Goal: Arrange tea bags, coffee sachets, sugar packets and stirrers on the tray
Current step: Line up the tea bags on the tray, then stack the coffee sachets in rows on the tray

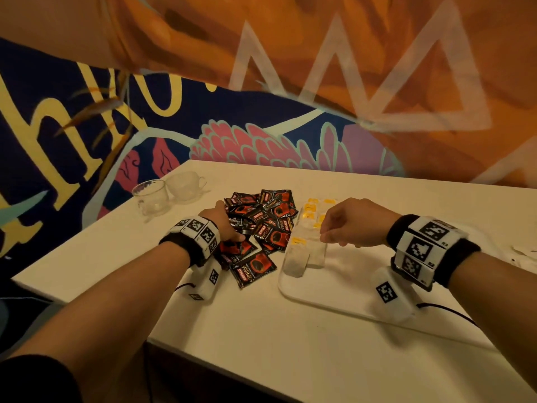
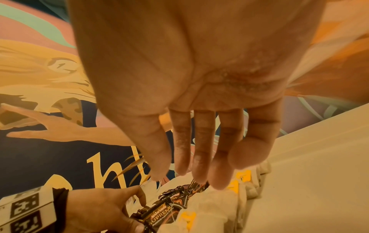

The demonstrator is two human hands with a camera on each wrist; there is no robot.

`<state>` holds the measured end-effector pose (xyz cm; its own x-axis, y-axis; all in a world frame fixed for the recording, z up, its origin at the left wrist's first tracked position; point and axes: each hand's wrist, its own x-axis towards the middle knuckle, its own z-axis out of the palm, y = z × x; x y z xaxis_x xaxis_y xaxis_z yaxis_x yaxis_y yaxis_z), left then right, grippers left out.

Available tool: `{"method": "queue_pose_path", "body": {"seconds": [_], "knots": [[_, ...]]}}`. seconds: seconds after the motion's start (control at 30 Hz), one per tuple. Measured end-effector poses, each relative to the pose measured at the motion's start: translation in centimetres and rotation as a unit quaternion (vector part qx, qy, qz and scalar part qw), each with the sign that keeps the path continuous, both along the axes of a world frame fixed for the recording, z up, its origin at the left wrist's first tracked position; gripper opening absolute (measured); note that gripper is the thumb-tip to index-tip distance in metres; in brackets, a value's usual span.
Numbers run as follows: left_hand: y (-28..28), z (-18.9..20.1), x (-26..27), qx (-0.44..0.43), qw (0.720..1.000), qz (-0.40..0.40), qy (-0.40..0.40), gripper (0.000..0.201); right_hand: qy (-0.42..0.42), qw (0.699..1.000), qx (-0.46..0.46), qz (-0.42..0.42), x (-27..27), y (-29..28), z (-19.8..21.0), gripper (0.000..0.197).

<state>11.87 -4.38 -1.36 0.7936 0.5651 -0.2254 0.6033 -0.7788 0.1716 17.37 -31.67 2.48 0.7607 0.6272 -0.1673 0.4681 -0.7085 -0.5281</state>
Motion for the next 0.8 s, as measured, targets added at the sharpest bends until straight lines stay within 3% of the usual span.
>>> {"method": "queue_pose_path", "body": {"seconds": [0.2, 0.37, 0.5, 0.6, 0.7, 0.77, 0.8], "knots": [[-0.4, 0.1, 0.2, 0.014, 1.0, 0.0, -0.002, 0.091, 0.003, 1.0, 0.01, 0.0, 0.0, 0.4, 0.1, 0.01], [-0.1, 0.8, 0.5, -0.005, 1.0, 0.005, -0.019, 0.078, 0.002, 1.0, 0.023, -0.003, 0.1, 0.2, 0.4, 0.013], [0.4, 2.0, 0.4, -0.064, 0.992, 0.026, -0.103, 0.076, -0.002, 0.999, 0.043, -0.011, 0.6, -0.4, 0.7, 0.01], [0.3, 3.9, 0.3, -0.149, 0.969, 0.038, -0.192, 0.08, -0.007, 0.997, 0.075, -0.015, 0.9, -0.7, 0.8, 0.011], [-1.1, 5.9, 0.3, -0.201, 0.939, -0.002, -0.278, 0.047, -0.018, 0.992, 0.125, -0.024, 1.3, -0.7, 1.0, 0.011], [-3.0, 7.0, 0.3, -0.273, 0.903, -0.035, -0.329, 0.016, -0.022, 0.985, 0.168, -0.034, 1.5, -0.5, 1.2, 0.013], [-4.1, 7.3, 0.5, -0.317, 0.884, -0.044, -0.34, 0.012, -0.018, 0.979, 0.199, -0.04, 1.5, -0.4, 1.2, 0.015]]}}
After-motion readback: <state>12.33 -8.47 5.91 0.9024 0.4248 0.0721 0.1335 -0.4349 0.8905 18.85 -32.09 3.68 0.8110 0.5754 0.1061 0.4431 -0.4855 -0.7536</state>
